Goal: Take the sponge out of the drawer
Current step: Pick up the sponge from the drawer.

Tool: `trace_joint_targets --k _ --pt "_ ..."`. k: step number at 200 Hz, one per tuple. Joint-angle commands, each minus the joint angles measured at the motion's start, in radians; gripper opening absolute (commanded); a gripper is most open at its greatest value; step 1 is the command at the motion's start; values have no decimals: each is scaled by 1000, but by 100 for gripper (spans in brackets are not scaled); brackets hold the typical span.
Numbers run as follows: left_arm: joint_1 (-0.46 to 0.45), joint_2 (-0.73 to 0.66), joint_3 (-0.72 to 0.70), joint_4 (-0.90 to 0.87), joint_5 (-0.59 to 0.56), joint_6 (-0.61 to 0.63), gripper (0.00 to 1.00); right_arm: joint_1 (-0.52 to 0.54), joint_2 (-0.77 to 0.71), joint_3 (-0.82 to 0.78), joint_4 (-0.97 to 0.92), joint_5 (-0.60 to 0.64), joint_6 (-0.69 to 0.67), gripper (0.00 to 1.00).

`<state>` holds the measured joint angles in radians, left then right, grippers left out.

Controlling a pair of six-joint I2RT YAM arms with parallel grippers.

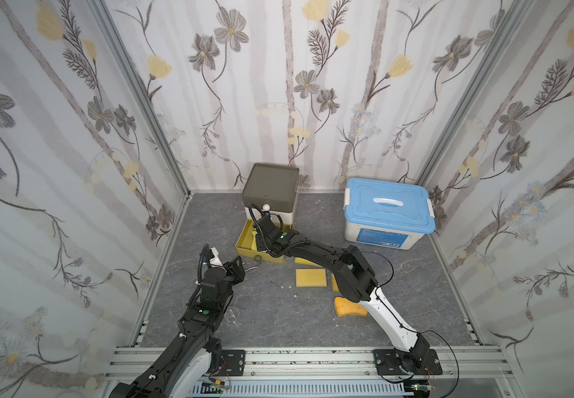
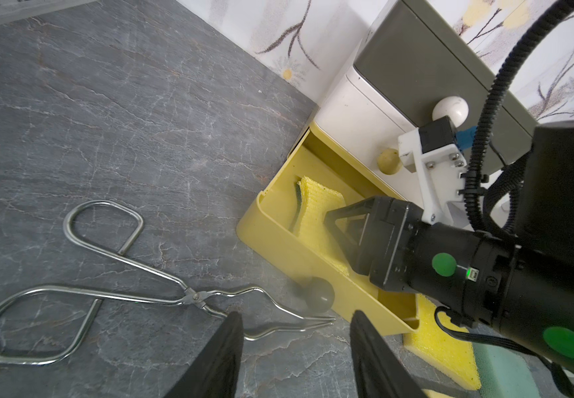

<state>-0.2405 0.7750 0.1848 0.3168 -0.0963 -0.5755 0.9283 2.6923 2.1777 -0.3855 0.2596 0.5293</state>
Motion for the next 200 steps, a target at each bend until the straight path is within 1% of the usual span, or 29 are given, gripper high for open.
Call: trace_joint_targets --k 1,28,59,90,100,113,134,144,159,172,200 --pt "0 -10 -4 -8 -13 10 53 1 15 33 -39 -12 -20 47" --pt "0 -19 -5 -12 -13 11 53 0 21 50 -73 -30 -28 46" --pt "0 -33 -9 -17 -17 9 53 1 21 55 -103 -57 -30 39" --pt "0 -42 -10 -22 -19 9 53 4 20 54 -116 -95 -30 35" --pt "0 -45 -13 -23 -20 8 53 6 27 53 -113 -130 -26 32" --pt "0 -46 -13 -24 -22 9 53 14 37 69 -129 -108 -27 24" --pt "0 -46 -12 -23 -20 8 53 14 37 69 -127 -105 -25 20" --pt "1 -48 -13 -24 -21 8 53 12 37 68 -126 -104 -26 14" --pt "0 -50 -12 -25 -22 8 53 12 37 68 -123 -105 -25 9" --pt "0 -50 -12 -25 -22 9 53 12 35 69 -122 -101 -26 0" --pt "0 -49 -13 -27 -22 8 53 15 25 64 -114 -100 -24 0"
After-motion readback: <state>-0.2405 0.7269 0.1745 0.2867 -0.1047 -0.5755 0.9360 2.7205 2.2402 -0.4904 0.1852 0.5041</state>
